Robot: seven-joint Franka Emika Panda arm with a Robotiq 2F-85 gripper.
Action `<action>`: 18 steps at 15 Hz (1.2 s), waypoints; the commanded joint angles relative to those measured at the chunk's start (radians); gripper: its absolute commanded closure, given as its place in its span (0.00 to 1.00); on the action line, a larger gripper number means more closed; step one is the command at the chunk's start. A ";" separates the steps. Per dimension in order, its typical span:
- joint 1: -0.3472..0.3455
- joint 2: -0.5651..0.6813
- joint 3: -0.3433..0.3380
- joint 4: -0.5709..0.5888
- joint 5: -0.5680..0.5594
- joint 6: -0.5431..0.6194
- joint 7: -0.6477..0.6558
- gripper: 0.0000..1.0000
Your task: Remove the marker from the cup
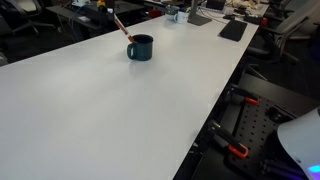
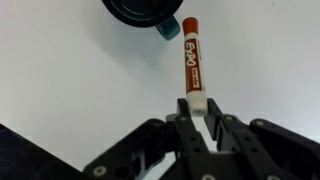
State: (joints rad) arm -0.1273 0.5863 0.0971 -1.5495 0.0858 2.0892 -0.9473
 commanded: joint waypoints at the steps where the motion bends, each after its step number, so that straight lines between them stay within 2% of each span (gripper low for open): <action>1: 0.016 0.074 0.011 0.118 -0.017 -0.085 -0.034 0.95; 18: 0.082 0.498 0.024 0.641 -0.068 -0.470 -0.192 0.95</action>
State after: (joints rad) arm -0.0580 1.0080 0.1214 -1.0366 0.0425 1.6992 -1.1185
